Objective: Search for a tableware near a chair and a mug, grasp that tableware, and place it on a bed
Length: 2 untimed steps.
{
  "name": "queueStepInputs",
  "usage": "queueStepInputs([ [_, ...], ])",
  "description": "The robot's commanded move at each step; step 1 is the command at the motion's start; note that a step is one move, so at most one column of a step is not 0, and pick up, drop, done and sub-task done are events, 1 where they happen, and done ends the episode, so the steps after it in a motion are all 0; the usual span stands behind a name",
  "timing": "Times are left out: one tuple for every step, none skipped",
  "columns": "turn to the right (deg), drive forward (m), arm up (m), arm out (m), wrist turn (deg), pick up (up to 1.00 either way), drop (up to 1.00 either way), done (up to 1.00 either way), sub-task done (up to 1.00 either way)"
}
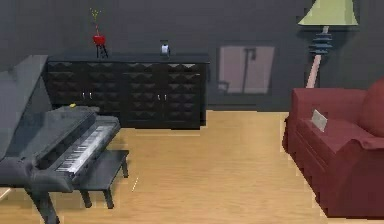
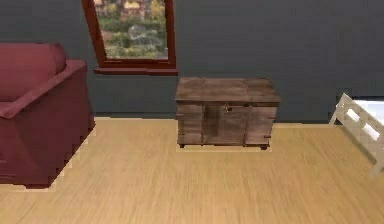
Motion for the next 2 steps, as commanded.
queueStepInputs([
  [45.0, 0.00, 0.00, 0.00, 0.0, 0.00, 0.00, 0.00, 0.00],
  [3.0, 0.00, 0.00, 0.00, 0.0, 0.00, 0.00, 0.00, 0.00],
])
